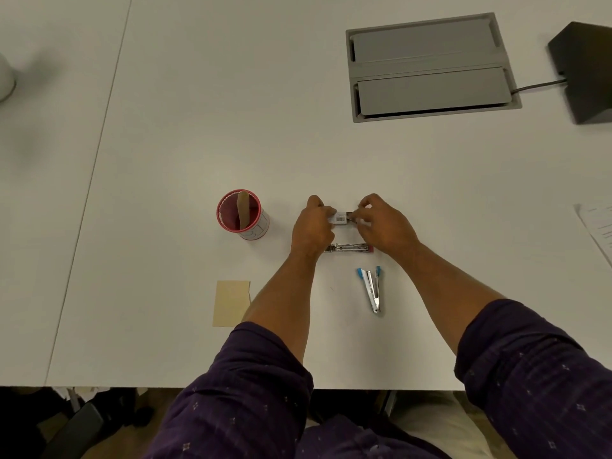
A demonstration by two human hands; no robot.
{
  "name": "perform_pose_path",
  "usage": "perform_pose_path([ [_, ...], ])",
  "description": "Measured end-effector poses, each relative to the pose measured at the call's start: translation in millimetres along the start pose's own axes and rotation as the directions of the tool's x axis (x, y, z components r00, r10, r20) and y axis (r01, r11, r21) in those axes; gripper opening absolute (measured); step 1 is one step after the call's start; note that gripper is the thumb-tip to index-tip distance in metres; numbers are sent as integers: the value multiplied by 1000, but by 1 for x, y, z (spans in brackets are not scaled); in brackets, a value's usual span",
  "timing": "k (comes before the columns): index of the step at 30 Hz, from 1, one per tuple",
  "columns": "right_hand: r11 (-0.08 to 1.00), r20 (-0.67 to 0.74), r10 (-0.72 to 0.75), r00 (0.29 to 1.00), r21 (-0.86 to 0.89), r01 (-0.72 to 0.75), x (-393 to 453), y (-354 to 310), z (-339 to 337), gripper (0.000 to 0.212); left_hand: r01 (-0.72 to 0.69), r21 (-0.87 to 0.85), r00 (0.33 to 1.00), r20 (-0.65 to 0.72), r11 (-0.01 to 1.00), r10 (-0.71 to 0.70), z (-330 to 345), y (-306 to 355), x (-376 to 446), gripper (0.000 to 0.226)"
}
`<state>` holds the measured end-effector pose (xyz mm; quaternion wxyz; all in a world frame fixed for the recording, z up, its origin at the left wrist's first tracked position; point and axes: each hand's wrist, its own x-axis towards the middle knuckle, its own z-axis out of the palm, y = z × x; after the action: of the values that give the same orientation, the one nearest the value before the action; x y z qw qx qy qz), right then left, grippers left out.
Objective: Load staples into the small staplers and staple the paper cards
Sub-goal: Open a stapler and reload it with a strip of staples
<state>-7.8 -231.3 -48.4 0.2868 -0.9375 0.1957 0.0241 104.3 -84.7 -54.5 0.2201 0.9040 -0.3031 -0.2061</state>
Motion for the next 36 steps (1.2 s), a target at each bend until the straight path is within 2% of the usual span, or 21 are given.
perform_pose_path([
  [8,990,-30,139,990,8,-139,5,-5,1,23,-35,41,999,12,999,35,-1,0,1,42],
  [13,936,-53,352,934,48,-350,16,-18,3,18,-29,37,1000,6,999,29,0,-1,0,46],
  [15,924,-54,382,923,28,-381,20,-22,4,16,-33,43,999,5,999,33,0,-1,0,44],
  [19,925,-47,378,925,-24,-379,22,-24,3,13,-33,47,999,-1,998,34,1,-2,0,45],
  [27,971,8,236,972,-35,-236,23,-16,4,10,-37,43,999,7,998,36,1,-2,1,45],
  [32,969,23,242,970,45,-243,21,-10,9,8,-37,67,999,6,997,37,0,-2,1,44],
  [36,945,-26,273,962,197,-263,17,-3,9,6,-46,74,999,12,996,45,0,-2,1,44],
])
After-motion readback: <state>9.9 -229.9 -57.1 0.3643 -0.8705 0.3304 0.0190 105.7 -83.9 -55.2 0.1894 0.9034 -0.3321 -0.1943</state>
